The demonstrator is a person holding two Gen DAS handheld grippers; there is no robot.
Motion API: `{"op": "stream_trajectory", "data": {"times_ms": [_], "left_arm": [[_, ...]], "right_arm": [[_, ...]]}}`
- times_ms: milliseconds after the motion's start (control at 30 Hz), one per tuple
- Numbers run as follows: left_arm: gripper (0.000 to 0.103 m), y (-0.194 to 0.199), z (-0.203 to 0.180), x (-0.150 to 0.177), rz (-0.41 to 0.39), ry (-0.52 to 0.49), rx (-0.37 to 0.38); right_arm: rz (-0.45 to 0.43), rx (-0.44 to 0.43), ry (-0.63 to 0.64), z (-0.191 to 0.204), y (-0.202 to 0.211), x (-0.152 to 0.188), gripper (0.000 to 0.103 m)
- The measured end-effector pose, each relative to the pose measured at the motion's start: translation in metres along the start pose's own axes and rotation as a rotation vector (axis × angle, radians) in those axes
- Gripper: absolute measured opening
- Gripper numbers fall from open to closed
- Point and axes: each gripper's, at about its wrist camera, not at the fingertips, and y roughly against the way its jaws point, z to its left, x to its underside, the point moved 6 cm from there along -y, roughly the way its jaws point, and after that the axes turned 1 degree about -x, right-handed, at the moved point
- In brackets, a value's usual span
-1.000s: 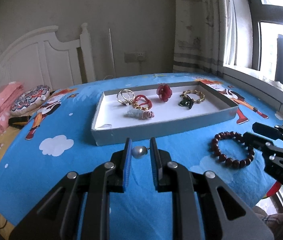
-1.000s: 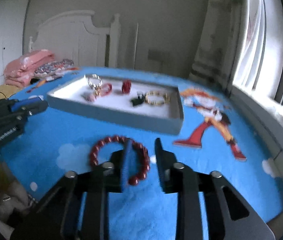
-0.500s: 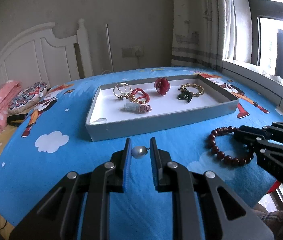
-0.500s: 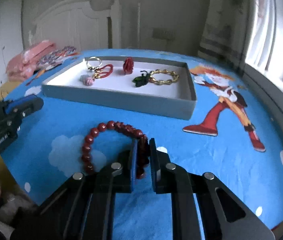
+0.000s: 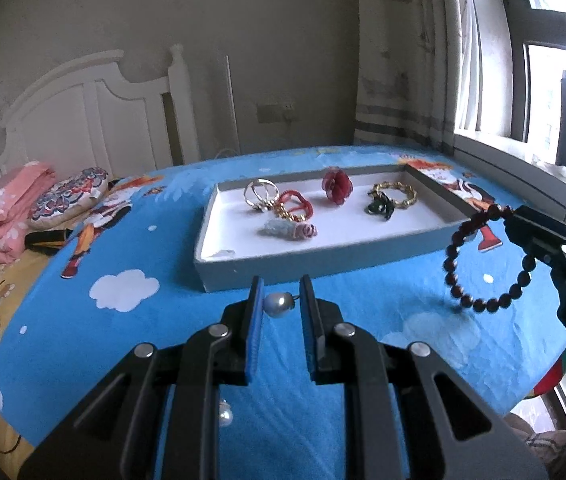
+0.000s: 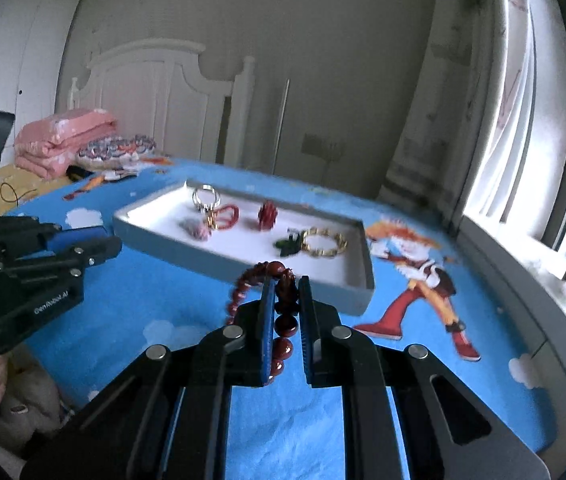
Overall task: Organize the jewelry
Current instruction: 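Carry the bracelet and pearl over the white tray and open both tools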
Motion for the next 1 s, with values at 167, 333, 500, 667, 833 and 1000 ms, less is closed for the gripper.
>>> {"op": "stream_trajectory", "data": {"times_ms": [167,333,500,667,833,1000], "left_arm": [[0.018,0.008,0.0,-0.006,-0.02,0.007,0.0],[0.018,0.002,0.0,-0.018,-0.003,0.023,0.028],[0.018,-0.011,0.002,-0.041,0.002,0.045,0.036],[0.018,-0.036,0.006,-0.062,0.041,0.079,0.047],[0.018,-0.069,0.01,-0.079,0.078,0.094,0.032],[0.018,-0.094,0.011,-0.094,0.081,0.081,-0.012]], "right_arm": [[-0.023,0.011,0.006,0.0,0.005,-0.009,0.013],[-0.036,0.013,0.016,0.0,0.0,-0.02,0.013],[-0.056,0.018,0.01,-0.007,-0.008,-0.038,0.013],[-0.046,0.018,-0.012,-0.018,-0.031,-0.053,0.013],[-0.024,0.012,-0.036,-0.024,-0.058,-0.063,0.013],[-0.017,0.024,-0.01,-0.022,-0.08,-0.073,0.013]]}}
